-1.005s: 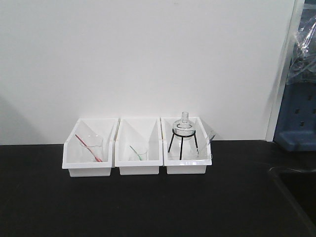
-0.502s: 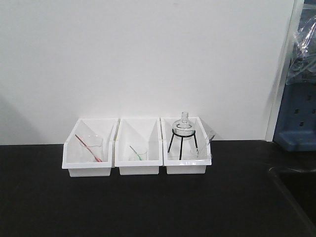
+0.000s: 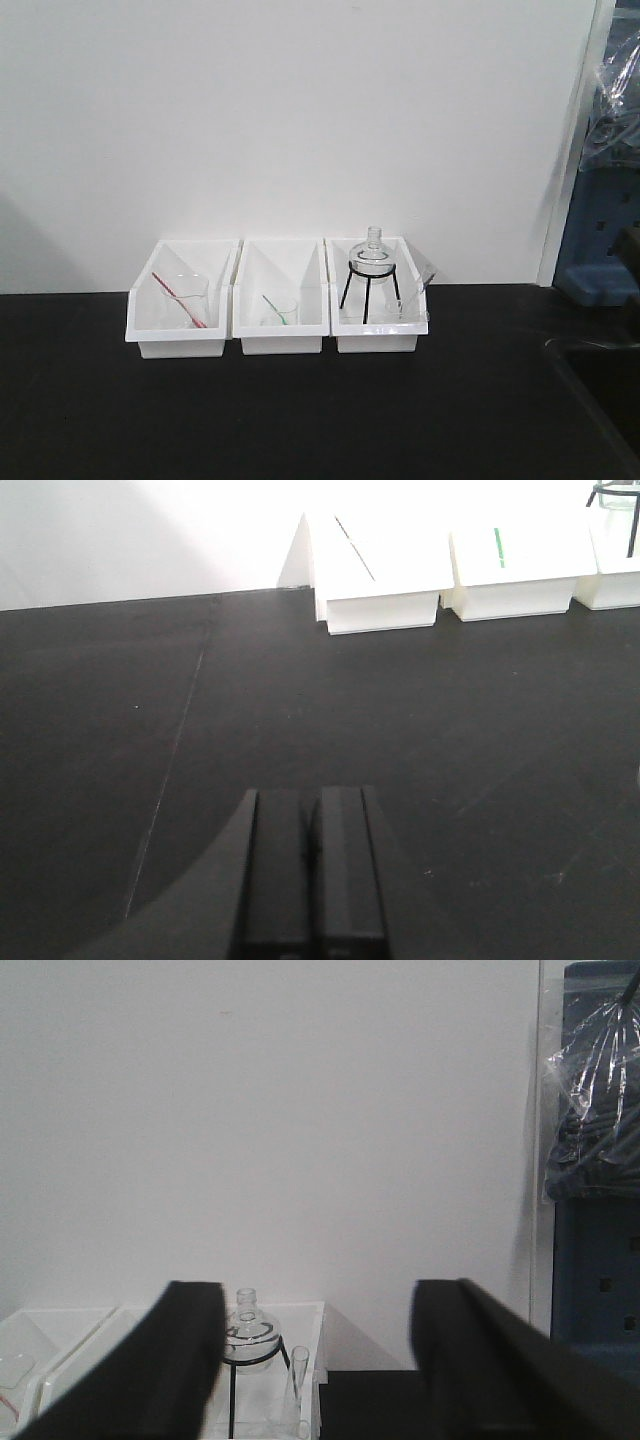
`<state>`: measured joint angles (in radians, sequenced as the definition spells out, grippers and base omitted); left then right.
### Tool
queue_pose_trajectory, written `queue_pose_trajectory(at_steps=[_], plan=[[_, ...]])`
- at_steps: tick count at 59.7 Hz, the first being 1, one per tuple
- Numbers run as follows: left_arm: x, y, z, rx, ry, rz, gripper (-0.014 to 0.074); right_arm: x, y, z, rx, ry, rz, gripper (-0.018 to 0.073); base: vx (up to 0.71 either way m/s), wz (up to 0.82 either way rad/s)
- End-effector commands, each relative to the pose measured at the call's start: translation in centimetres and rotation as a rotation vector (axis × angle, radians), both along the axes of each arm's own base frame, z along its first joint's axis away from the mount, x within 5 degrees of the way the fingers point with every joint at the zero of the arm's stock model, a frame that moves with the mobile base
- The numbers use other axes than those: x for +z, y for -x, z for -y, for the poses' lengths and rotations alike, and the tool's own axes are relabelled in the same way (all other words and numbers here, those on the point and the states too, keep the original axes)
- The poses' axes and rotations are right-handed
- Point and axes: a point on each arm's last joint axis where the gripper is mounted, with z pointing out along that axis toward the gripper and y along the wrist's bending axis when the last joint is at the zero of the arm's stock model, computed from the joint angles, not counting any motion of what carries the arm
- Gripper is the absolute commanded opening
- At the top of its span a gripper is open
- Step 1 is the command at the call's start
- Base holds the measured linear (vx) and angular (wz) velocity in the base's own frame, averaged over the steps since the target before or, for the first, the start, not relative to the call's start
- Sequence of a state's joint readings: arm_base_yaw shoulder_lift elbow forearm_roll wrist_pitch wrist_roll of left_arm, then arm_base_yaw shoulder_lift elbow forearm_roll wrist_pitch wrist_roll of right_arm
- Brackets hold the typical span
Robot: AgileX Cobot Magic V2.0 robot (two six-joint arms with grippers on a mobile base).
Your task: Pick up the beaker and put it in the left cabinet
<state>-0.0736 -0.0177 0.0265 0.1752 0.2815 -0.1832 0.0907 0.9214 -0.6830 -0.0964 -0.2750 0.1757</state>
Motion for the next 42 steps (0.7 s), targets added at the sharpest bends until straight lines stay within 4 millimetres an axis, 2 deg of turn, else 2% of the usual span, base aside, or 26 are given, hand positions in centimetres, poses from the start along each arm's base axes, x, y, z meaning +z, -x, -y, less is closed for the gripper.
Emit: queue_pose_trajectory(at_steps=[1,3,15,22,28,33,42], plan=[[1.2,0.0,0.1,-0.014,0.011,0.104,0.0004,2.4,0.4,0.0,0.009,-0.014,0.153,0.0697,0.00,0.00],[1.2,0.0,0.1,-0.014,0.011,0.104,0.0004,2.5,0.4,0.0,0.009,-0.013,0.162,0.0732,0.00,0.00],[1.2,0.0,0.1,-0.014,0.011,0.104,0.0004,2.8,0.4,-0.2,0.052,-0.141,0.193,0.0718,0.00,0.00],[1.2,0.0,0.1,-0.014,0.011,0.104,0.0004,1.9,-0.9,-1.8,0.161,-0.010,0.194,0.0684,0.00,0.00],[1.2,0.0,0.1,-0.014,0.011,0.104,0.0004,-0.2,-2.2,-4.9,0.385,0.198,0.182,0.0650,0.00,0.00],[1.2,0.0,0.1,-0.014,0.011,0.104,0.0004,-2.2,-2.9,-7.1,0.561,0.241,0.119,0.0627,0.00,0.00],[1.2,0.0,0.1,-0.014,0.011,0.104,0.0004,-6.3,-3.8,-9.9,0.834,0.262,-0.049,0.0595,0.00,0.00]])
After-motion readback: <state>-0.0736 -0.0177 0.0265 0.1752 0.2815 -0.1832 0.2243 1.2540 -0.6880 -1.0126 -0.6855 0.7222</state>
